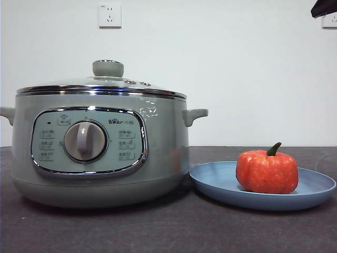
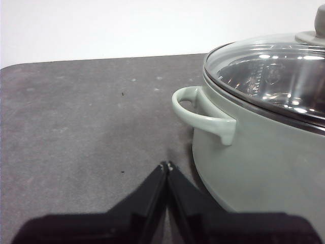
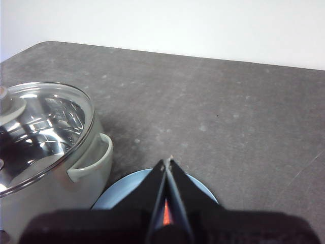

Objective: Take the pumpkin out from the steamer,put the pumpkin in the blue plate,close the lid

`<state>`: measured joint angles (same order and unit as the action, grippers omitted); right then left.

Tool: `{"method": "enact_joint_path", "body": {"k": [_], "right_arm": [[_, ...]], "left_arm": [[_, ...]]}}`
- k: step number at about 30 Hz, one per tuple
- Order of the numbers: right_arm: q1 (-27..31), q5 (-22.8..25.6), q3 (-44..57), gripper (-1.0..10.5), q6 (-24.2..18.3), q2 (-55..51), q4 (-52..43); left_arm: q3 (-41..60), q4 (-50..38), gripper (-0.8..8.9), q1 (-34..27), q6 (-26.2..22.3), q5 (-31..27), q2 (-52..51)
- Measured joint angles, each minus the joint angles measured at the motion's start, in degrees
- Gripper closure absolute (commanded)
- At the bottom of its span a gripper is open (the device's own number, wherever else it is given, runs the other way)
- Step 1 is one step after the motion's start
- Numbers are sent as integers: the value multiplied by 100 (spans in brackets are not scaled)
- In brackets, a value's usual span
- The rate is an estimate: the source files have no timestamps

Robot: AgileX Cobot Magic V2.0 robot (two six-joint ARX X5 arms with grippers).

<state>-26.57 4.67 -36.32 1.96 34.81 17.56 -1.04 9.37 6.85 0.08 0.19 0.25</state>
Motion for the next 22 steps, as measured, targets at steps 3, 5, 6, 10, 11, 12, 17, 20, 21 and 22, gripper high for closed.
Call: {"method": "enact_joint_path", "body": {"k": [3, 5, 6, 10, 11, 12, 17, 20, 21, 22], "right_arm": [[0, 2, 0, 963, -2, -2, 48], [-7, 2, 0, 963, -20, -55, 188], [0, 7, 0, 963, -59, -127, 317], [426, -74, 68, 963, -422, -675, 509], [614, -157, 140, 963, -496, -831, 466], [857, -313, 256, 963, -555, -1029, 422], [2111, -1320, 1182, 963, -717, -1945, 313], [2507, -1351, 1735, 963, -782, -2402, 44], [2581, -1353, 1937, 963, -807, -2564, -111], [2616, -1353, 2083, 963, -826, -2673, -251]], "left_arm": [[0, 0, 817, 0, 0, 0, 0], [0, 0, 817, 0, 0, 0, 0], [0, 2, 817, 0, 0, 0, 0], [0, 7, 817, 0, 0, 0, 0], [0, 7, 817, 0, 0, 0, 0], [0, 11, 817, 0, 0, 0, 0], [0, 26, 817, 0, 0, 0, 0], [0, 31, 817, 0, 0, 0, 0], [0, 33, 817, 0, 0, 0, 0], [0, 33, 817, 0, 0, 0, 0]]}}
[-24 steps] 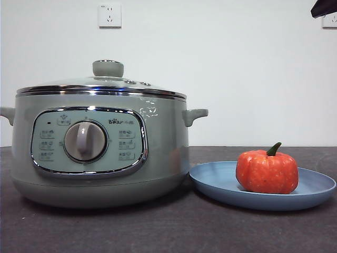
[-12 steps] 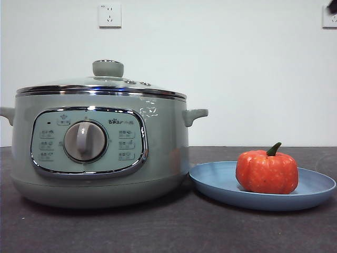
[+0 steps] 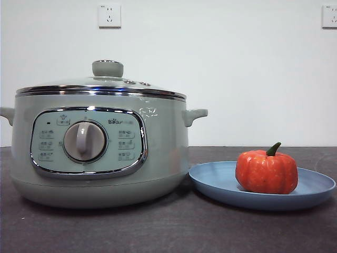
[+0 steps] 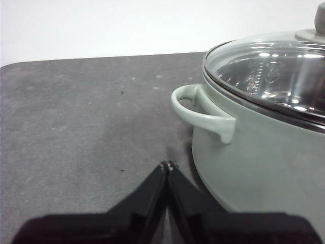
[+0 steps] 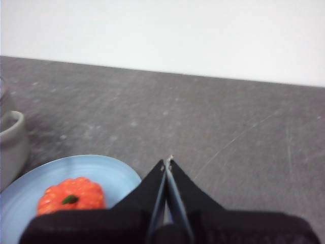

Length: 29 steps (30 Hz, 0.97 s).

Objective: Take the pumpkin out from the steamer,put the pumpkin in the blue plate,close the lid

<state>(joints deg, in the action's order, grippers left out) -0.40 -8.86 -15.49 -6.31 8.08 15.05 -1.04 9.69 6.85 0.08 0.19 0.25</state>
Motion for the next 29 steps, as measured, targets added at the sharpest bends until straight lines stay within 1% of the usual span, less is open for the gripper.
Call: {"method": "enact_joint_path", "body": {"k": [4, 8, 14, 23, 27, 29], "right_arm": [[52, 0, 590, 963, -46, -348, -448], [52, 0, 935, 963, -59, -542, -605], [52, 0, 1169, 963, -59, -780, -621], [79, 2, 1397, 963, -50, -785, -658], [79, 13, 1427, 963, 42, -782, -525], [79, 4, 1427, 963, 153, -785, -527]], "left_arm": [[0, 4, 817, 0, 0, 0, 0], [0, 4, 817, 0, 0, 0, 0], [0, 7, 817, 0, 0, 0, 0], [0, 7, 817, 0, 0, 0, 0], [0, 7, 817, 0, 0, 0, 0], [0, 9, 817, 0, 0, 0, 0]]}}
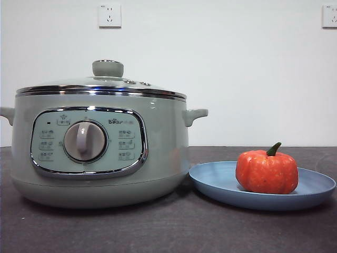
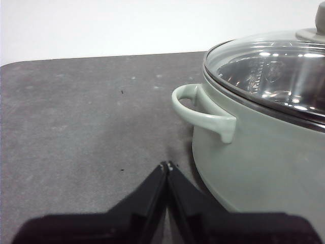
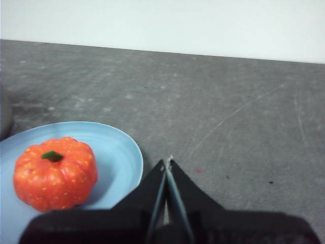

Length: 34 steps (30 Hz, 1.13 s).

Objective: Take the pumpkin out from the steamer,put the pumpkin in the blue plate,close the lid

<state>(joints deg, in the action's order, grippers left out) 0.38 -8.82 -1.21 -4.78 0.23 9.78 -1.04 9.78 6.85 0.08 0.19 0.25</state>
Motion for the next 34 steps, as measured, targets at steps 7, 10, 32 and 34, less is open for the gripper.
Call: {"method": "enact_joint_path", "body": {"k": [7, 10, 32, 34], "right_arm": [[0, 2, 0, 963, 199, 9, 0], [0, 2, 0, 963, 203, 13, 0], [0, 2, 0, 963, 203, 13, 0], [0, 2, 0, 963, 203, 13, -2]], "left_arm": [[0, 0, 817, 0, 0, 0, 0], [0, 0, 817, 0, 0, 0, 0], [0, 0, 817, 0, 0, 0, 0], [0, 0, 817, 0, 0, 0, 0]]}}
